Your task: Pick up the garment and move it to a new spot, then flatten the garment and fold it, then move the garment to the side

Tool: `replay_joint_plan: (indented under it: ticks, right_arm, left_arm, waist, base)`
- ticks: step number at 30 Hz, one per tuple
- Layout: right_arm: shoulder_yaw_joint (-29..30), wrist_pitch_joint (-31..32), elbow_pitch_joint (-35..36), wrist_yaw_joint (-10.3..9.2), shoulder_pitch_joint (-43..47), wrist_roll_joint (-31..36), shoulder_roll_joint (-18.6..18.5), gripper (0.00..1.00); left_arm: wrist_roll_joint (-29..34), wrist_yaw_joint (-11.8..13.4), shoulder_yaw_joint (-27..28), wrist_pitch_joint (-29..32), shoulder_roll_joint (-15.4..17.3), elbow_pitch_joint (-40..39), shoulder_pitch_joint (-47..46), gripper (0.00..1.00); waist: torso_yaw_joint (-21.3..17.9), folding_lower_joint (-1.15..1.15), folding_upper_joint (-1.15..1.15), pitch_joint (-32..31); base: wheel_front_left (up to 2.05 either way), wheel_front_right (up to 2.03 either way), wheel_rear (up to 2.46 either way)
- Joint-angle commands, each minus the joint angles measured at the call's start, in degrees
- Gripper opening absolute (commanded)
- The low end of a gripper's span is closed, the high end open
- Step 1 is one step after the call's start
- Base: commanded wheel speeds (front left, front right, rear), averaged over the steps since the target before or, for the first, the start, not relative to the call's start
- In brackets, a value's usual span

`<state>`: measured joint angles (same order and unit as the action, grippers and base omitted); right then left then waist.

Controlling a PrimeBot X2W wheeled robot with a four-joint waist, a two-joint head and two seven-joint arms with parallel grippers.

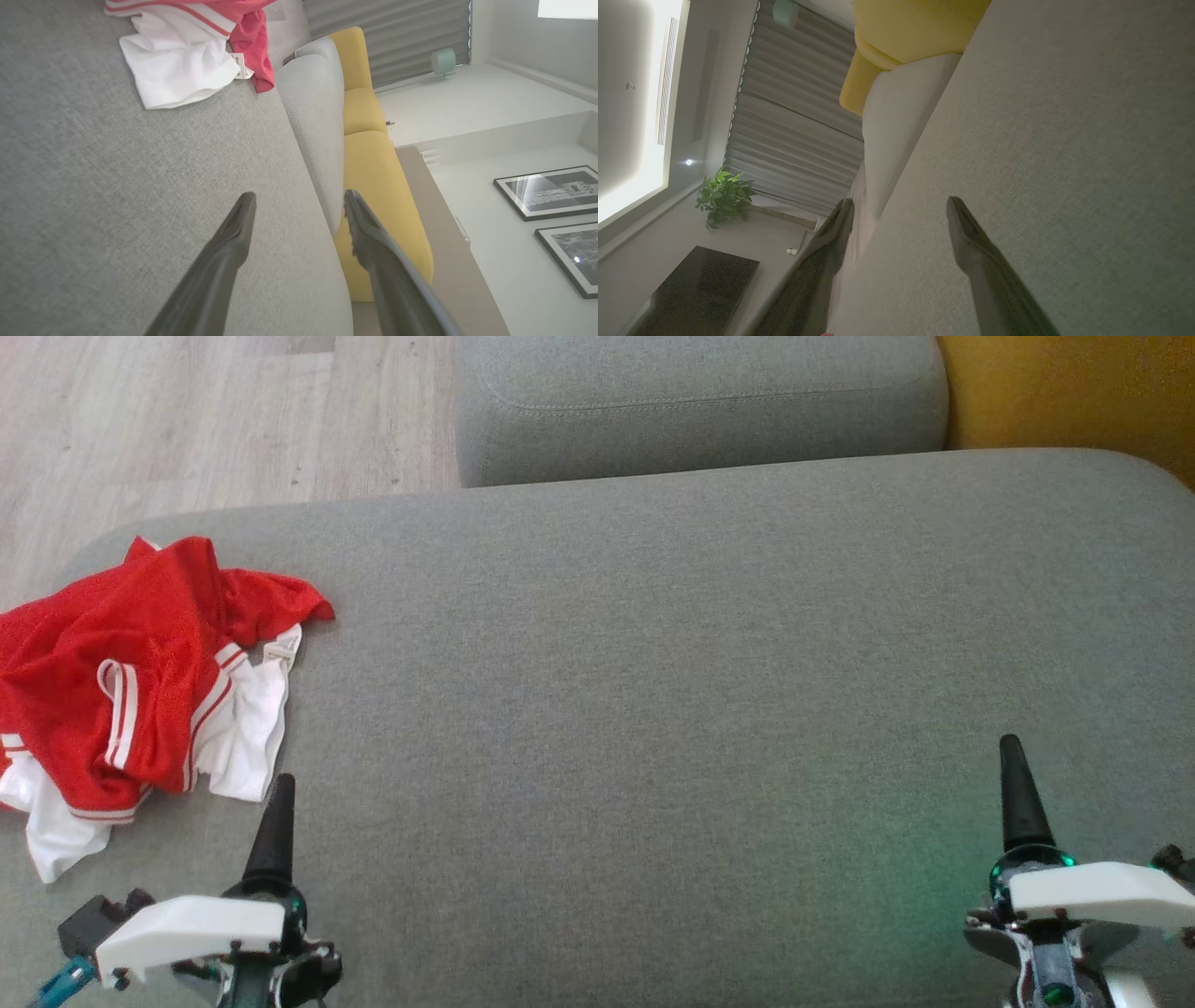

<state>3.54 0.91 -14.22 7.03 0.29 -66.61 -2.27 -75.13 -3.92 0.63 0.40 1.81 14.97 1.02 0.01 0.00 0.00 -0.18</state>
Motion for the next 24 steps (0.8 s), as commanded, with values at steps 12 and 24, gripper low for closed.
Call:
replay_joint_plan:
  ticks: [12, 24]
  right_arm:
    - [-3.18, -2.78, 3.7, 0.18, -0.99, 14.01, -0.53, 1.0]
    - [-4.9, -4.81, 4.21, 0.22, -0.17, 24.01, -0.49, 1.0]
  left_arm:
    - [12.83, 1.56, -0.29, -2.39, 0.73, -2.86, -0.4, 1.0]
    - [22.6, 2.29, -0.51, -4.4, 0.78, -3.87, 0.33, 1.0]
  waist:
    - [-0.06, 0.0, 0.0, -0.14]
    - [-0.16, 0.0, 0.0, -0.04]
  base:
    - [0.0, 0.0, 0.0]
    - [0.0, 0.0, 0.0]
